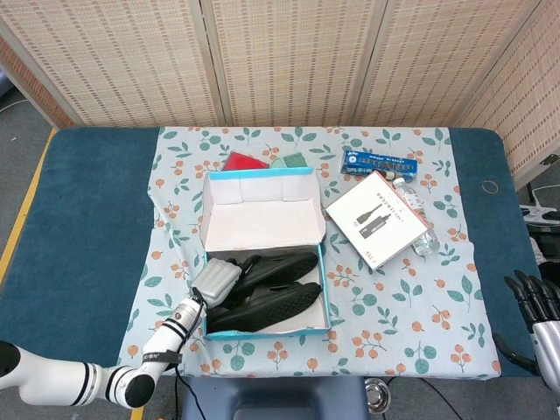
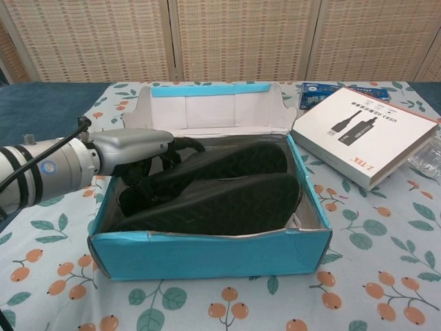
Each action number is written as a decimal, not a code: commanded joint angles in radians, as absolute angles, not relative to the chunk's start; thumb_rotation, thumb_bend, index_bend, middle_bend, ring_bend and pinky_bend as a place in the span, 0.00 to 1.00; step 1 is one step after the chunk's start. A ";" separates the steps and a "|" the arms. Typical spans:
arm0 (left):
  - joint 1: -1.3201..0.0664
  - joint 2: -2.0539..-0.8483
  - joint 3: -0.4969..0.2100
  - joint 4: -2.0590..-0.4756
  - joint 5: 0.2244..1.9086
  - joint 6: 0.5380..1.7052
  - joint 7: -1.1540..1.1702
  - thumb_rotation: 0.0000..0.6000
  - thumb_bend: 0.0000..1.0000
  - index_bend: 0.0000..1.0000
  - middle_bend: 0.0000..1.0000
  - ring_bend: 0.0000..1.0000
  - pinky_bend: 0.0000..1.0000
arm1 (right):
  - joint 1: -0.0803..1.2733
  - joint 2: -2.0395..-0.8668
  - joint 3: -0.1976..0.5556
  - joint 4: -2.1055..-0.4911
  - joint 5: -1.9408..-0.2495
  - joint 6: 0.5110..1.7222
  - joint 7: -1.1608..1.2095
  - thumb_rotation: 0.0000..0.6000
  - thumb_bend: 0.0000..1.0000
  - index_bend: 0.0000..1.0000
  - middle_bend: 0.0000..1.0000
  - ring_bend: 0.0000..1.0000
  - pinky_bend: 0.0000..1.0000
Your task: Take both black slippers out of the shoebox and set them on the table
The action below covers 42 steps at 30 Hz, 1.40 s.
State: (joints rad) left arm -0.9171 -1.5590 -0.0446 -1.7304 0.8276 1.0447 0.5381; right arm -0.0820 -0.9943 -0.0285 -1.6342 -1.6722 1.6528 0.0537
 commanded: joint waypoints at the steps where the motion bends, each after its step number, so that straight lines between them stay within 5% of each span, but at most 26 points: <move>1: -0.891 -1.570 -0.028 -1.722 0.881 1.073 0.531 1.00 0.36 0.38 0.38 0.31 0.51 | -0.083 -0.993 -0.028 -1.636 -1.670 1.653 0.055 0.97 0.19 0.00 0.00 0.00 0.00; 18: -0.850 -1.608 -0.033 -1.655 0.861 1.042 0.570 1.00 0.35 0.37 0.38 0.32 0.53 | -0.092 -0.982 -0.032 -1.642 -1.681 1.669 0.064 0.97 0.19 0.00 0.00 0.00 0.00; 22: -0.855 -1.599 -0.044 -1.670 0.829 1.030 0.593 1.00 0.38 0.52 0.57 0.48 0.61 | -0.090 -0.979 -0.034 -1.644 -1.677 1.660 0.065 0.97 0.19 0.00 0.00 0.00 0.00; 28: -0.820 -1.652 -0.062 -1.650 0.921 1.144 0.584 1.00 0.66 0.79 0.86 0.71 0.80 | -0.089 -0.975 -0.037 -1.650 -1.674 1.649 0.062 0.97 0.19 0.00 0.00 0.00 0.00; 42: -0.743 -1.651 -0.039 -1.587 1.282 1.268 0.409 1.00 0.68 0.83 0.90 0.72 0.81 | -0.087 -0.968 -0.043 -1.659 -1.674 1.635 0.060 0.97 0.19 0.00 0.00 0.00 0.00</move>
State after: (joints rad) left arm -0.7599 -1.6582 -0.0483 -1.6070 1.2358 1.2425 0.4360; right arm -0.0867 -0.9679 -0.0426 -1.6594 -1.6744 1.6354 0.0604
